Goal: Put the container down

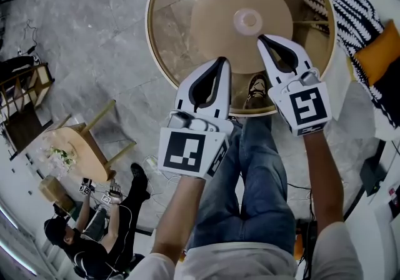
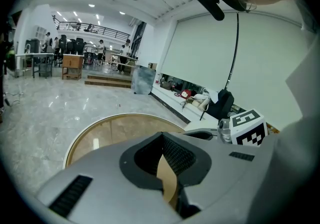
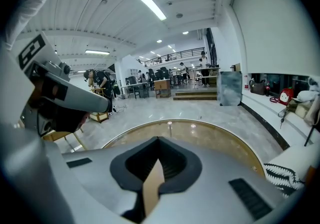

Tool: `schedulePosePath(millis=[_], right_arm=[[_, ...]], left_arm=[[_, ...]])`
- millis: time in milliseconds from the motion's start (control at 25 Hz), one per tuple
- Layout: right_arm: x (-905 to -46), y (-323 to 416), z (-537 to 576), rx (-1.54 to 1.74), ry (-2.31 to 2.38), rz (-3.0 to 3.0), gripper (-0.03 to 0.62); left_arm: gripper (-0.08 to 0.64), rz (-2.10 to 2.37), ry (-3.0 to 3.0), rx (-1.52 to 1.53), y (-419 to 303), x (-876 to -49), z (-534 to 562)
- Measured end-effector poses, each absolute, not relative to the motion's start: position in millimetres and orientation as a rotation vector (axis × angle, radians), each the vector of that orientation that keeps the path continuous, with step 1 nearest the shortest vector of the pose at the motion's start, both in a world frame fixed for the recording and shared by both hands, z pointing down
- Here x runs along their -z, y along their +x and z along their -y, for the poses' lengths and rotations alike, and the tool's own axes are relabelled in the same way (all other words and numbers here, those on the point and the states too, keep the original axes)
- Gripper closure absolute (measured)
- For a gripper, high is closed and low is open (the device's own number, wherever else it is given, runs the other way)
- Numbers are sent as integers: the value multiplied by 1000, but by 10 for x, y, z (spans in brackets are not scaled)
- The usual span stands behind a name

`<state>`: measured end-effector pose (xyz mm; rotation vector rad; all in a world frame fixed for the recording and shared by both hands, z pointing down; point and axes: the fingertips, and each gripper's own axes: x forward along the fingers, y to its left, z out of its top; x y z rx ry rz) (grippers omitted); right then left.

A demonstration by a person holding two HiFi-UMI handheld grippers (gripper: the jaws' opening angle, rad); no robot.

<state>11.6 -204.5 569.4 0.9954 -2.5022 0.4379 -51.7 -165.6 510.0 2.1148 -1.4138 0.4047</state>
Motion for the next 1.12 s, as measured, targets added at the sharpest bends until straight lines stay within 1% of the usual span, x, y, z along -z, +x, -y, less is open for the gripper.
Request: schedulePosePath(millis=[480,1120], right_arm=[[-5456,201,1967,-510,1030,2489,577],[-5157,219,1737,-523,985,2486,577]], left_arm=[[543,1410,2134,-398,-515,-4886,1622],[543,1413,2140,-391,-507,-4642,1515]])
